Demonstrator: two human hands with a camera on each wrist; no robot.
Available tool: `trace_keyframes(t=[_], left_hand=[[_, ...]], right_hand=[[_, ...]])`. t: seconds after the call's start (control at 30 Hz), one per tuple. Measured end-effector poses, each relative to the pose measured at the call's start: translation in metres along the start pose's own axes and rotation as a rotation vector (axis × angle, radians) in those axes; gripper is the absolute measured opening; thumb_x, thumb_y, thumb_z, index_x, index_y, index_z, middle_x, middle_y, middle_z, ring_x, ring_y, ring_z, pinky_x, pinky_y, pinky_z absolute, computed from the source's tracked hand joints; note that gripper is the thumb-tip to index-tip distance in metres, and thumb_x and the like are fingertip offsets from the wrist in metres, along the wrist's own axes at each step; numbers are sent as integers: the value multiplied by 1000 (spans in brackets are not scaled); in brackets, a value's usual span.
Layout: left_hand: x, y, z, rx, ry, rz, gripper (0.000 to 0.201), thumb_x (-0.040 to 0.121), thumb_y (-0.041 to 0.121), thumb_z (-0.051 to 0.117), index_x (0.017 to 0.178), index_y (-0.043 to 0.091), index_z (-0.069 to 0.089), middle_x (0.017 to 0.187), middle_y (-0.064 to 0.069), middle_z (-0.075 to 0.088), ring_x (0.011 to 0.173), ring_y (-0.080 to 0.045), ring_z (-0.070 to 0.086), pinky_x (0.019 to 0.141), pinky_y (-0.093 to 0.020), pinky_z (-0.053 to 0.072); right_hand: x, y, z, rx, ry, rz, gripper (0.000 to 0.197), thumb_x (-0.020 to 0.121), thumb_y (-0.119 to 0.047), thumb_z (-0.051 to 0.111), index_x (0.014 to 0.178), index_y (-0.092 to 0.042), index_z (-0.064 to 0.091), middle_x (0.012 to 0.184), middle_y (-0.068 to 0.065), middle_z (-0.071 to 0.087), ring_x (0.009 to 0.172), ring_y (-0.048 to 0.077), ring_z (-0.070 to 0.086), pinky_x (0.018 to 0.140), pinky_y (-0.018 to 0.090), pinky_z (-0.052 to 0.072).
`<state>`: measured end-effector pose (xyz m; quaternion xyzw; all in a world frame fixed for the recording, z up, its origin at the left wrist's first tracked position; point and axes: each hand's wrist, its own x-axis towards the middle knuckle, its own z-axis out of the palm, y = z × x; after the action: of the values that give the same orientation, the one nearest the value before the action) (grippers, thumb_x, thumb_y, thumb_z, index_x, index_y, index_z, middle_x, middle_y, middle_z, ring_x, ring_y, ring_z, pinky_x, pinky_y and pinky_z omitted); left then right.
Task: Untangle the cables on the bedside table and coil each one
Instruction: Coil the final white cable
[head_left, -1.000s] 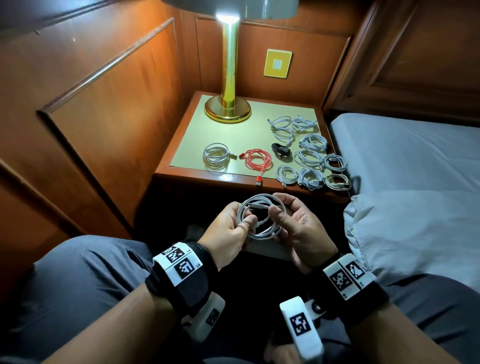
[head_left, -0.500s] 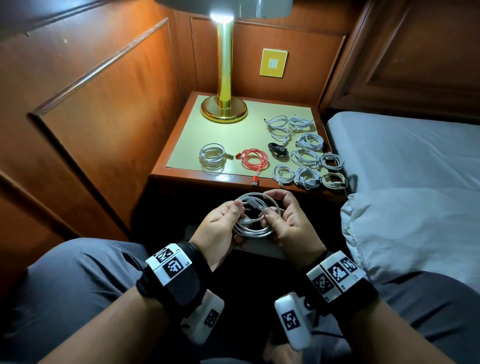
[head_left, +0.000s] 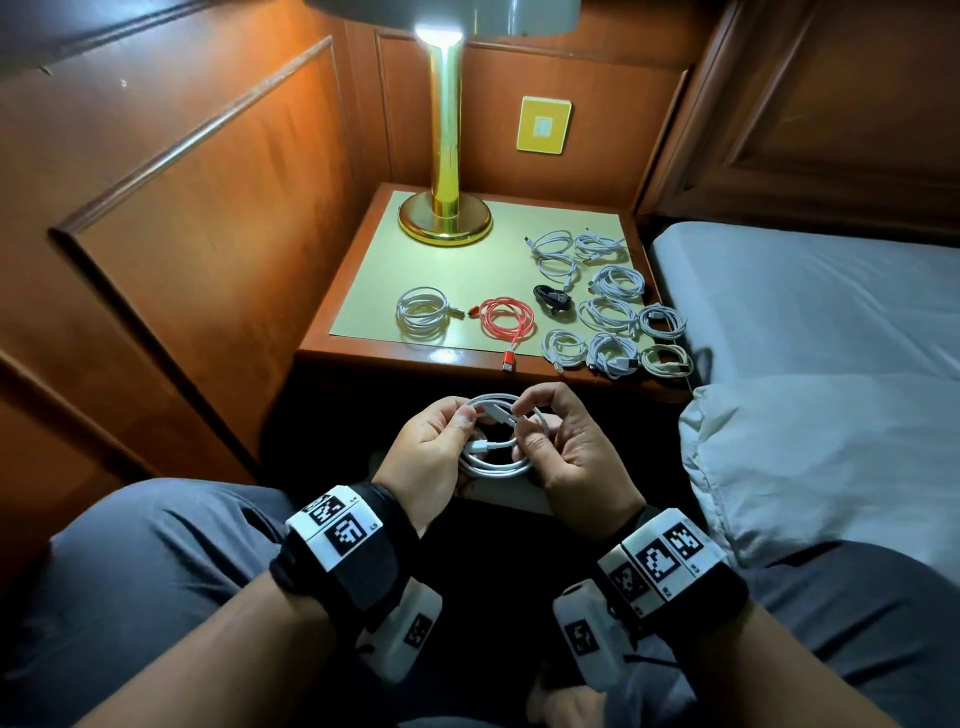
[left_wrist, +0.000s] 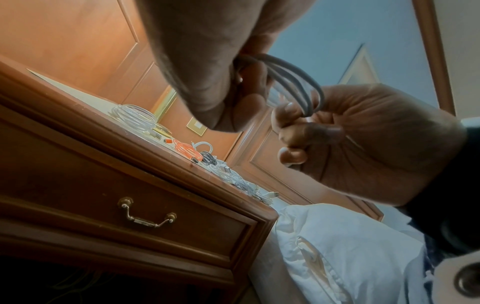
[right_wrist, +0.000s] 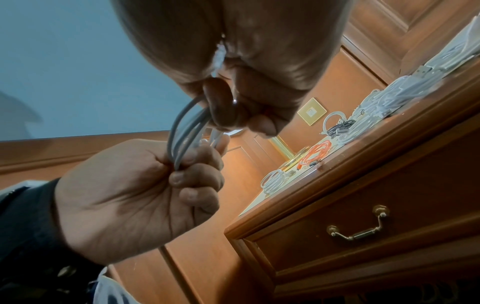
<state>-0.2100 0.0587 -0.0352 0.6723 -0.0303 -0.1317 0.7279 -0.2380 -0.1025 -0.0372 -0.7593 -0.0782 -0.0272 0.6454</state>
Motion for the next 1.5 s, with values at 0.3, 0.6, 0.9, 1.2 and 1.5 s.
trace_keyframes(t=[0.3, 0.6, 0.9, 1.2, 1.5], left_hand=[[-1, 0, 0, 70, -12, 51, 26, 106, 12, 42, 91, 11, 63, 58, 9, 61, 49, -1, 54, 44, -14, 41], [-2, -1, -2, 30, -21, 56, 26, 105, 11, 42, 91, 5, 64, 67, 2, 65, 56, -6, 61, 51, -17, 48], [2, -10, -2, 83, 8, 27, 28, 106, 16, 43, 92, 8, 66, 72, -2, 69, 59, -13, 65, 50, -19, 48], [4, -17, -4, 232, -35, 91, 24, 105, 18, 47, 94, 11, 67, 82, -7, 69, 75, -23, 65, 67, -36, 51], [2, -23, -2, 666, -90, 200, 18, 97, 11, 56, 95, 28, 63, 80, 9, 64, 74, -1, 59, 69, -16, 44]], right_hand=[[2, 8, -4, -86, 11, -3, 23, 89, -26, 60, 110, -28, 54, 67, -6, 59, 62, 13, 58, 64, 31, 49], [-1, 6, -5, -149, -1, -37, 28, 88, -20, 65, 111, -31, 56, 77, 11, 61, 65, 32, 60, 64, 44, 52], [0, 4, -7, -243, -93, -29, 42, 87, -15, 64, 123, -33, 53, 92, 1, 73, 81, 17, 72, 78, 45, 60], [-1, 10, -8, -372, 21, -170, 32, 91, -14, 70, 119, -28, 67, 111, -8, 66, 100, 10, 66, 88, 33, 56], [4, 8, -4, -360, 169, -209, 14, 94, -12, 62, 106, -13, 56, 98, -2, 62, 87, 13, 63, 76, 26, 51]])
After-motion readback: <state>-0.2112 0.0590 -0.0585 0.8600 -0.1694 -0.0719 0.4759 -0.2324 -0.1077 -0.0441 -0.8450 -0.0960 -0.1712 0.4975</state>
